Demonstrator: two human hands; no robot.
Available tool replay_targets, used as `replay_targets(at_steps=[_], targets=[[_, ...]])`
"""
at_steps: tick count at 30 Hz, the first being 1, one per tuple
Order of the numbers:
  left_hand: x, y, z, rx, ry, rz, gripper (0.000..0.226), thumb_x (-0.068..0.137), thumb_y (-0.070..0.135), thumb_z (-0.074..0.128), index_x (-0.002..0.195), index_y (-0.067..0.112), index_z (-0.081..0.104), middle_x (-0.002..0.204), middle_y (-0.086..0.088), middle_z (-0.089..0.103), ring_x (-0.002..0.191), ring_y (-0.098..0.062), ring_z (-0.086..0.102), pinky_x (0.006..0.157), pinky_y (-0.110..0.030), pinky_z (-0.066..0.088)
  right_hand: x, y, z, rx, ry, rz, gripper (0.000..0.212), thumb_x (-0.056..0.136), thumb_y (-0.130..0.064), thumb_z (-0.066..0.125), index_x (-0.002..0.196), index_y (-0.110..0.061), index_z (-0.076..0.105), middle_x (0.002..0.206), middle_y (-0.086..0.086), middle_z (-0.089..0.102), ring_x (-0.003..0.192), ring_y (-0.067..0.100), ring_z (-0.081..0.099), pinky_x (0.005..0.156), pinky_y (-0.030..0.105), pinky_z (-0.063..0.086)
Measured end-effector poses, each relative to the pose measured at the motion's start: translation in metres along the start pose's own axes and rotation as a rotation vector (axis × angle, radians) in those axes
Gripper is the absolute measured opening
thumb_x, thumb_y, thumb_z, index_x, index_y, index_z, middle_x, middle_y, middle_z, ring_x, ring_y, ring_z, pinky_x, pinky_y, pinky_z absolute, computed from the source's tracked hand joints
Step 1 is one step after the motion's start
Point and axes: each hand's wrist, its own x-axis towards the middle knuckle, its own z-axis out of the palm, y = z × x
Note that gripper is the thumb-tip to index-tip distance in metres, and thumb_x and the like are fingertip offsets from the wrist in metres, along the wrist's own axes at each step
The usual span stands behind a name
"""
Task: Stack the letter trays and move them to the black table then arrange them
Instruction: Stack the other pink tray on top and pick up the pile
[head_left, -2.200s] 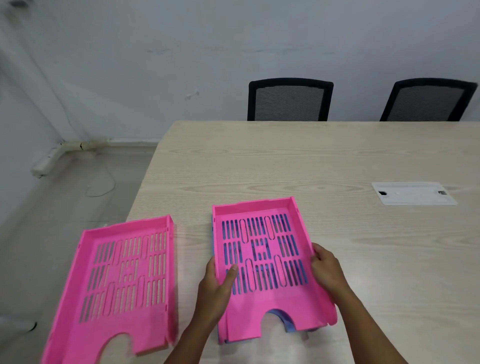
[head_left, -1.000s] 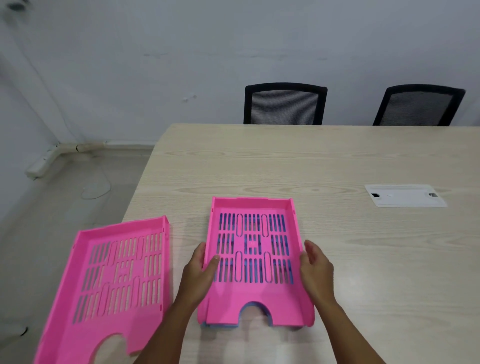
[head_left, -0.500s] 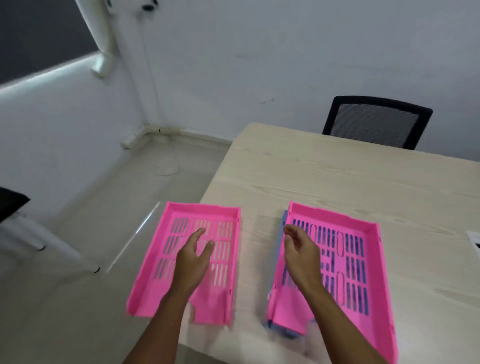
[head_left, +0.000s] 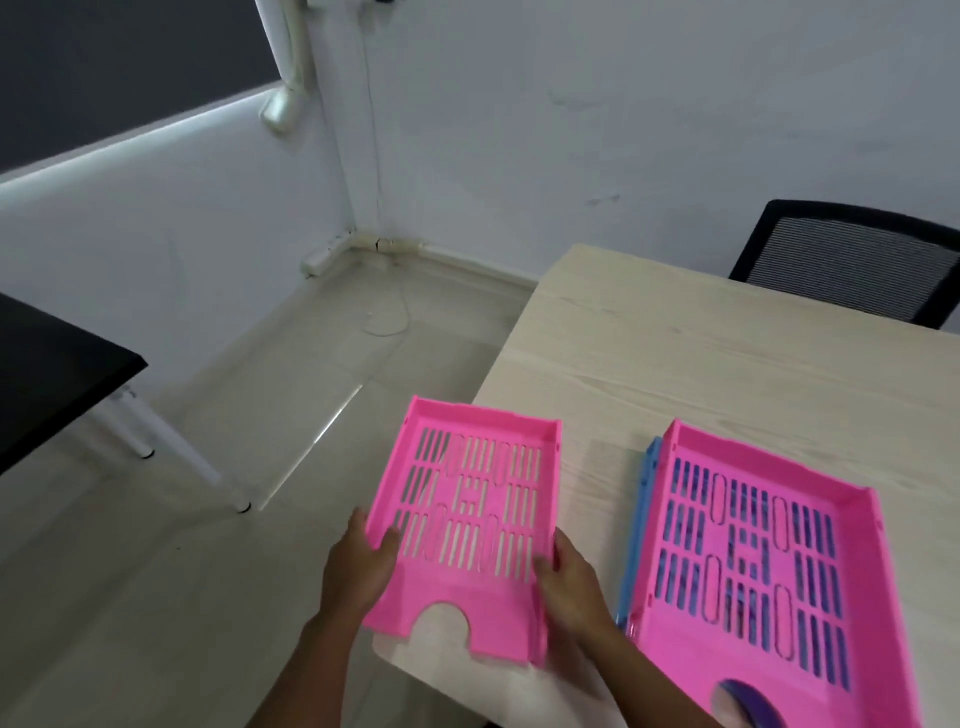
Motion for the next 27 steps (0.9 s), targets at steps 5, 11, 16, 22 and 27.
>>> replay_targets(at_steps=[5, 11, 16, 22, 27], targets=[[0.006, -0.005, -0.009, -0.063, -0.032, 0.083, 0.022, 0.097, 0.011, 0.054, 0.115, 0.007, 0.067, 0.095, -0.007, 0.072, 0.077, -0.016, 0.065, 0.061, -0.023, 0.046, 0.002, -0.008, -0.005, 0.084, 0.090, -0.040, 0.037, 0.104, -0.011, 0.042, 0.130, -0.035, 0.053, 0.106, -0.014, 0.066, 0.091, -0.002, 0.064, 0.086, 0.019, 0.055], [0.011, 0.017, -0.016, -0.411, -0.070, 0.066, 0.014, 0.098, 0.005, 0.054, 0.102, 0.014, 0.043, 0.102, -0.009, 0.062, 0.088, -0.025, 0.063, 0.073, -0.037, 0.049, 0.002, -0.026, -0.032, 0.176, 0.186, -0.143, 0.048, 0.103, -0.008, 0.044, 0.146, -0.029, 0.050, 0.130, -0.009, 0.066, 0.117, 0.013, 0.064, 0.103, 0.038, 0.052], [0.007, 0.062, -0.007, -0.510, -0.128, 0.130, 0.017, 0.097, 0.007, 0.054, 0.103, 0.013, 0.039, 0.106, -0.013, 0.061, 0.093, -0.029, 0.060, 0.088, -0.052, 0.048, -0.005, -0.030, -0.077, 0.337, 0.265, -0.159, 0.048, 0.103, -0.009, 0.046, 0.150, -0.023, 0.044, 0.144, -0.006, 0.053, 0.132, 0.023, 0.054, 0.111, 0.051, 0.043], [-0.039, 0.125, 0.047, -0.536, -0.243, 0.223, 0.024, 0.091, 0.013, 0.062, 0.091, 0.025, 0.041, 0.092, -0.004, 0.060, 0.081, -0.025, 0.059, 0.077, -0.043, 0.044, -0.027, 0.011, -0.152, 0.440, 0.395, -0.115, 0.047, 0.102, -0.005, 0.049, 0.147, -0.018, 0.047, 0.138, 0.001, 0.058, 0.107, 0.023, 0.066, 0.091, 0.033, 0.058], [-0.082, 0.153, 0.110, -0.469, -0.343, 0.253, 0.024, 0.091, 0.020, 0.064, 0.094, 0.025, 0.041, 0.093, -0.002, 0.063, 0.082, -0.024, 0.061, 0.072, -0.039, 0.046, -0.063, 0.057, -0.217, 0.485, 0.503, -0.078, 0.045, 0.101, -0.009, 0.052, 0.145, -0.020, 0.051, 0.129, 0.000, 0.063, 0.101, 0.016, 0.066, 0.074, 0.017, 0.056]])
